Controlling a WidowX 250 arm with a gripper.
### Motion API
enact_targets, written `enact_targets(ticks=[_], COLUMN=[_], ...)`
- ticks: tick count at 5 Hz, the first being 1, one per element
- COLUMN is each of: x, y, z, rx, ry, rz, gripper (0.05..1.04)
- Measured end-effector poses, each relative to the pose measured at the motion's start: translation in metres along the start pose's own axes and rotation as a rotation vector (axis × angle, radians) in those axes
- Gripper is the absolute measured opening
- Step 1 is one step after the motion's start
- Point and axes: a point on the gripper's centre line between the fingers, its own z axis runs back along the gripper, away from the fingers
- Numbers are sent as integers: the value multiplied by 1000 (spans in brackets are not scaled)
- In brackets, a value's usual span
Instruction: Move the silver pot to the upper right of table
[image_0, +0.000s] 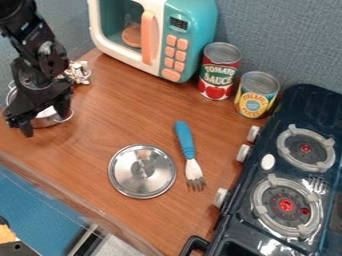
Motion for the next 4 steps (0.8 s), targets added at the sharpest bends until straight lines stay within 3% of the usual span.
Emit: enact_targets(ticks=[1,2,4], x=[16,27,27], y=[1,8,22], z=[-9,-13,-16], rx=[17,2,18], ry=[-4,27,51], rz=[49,116,127], gripper=[1000,1000,1001])
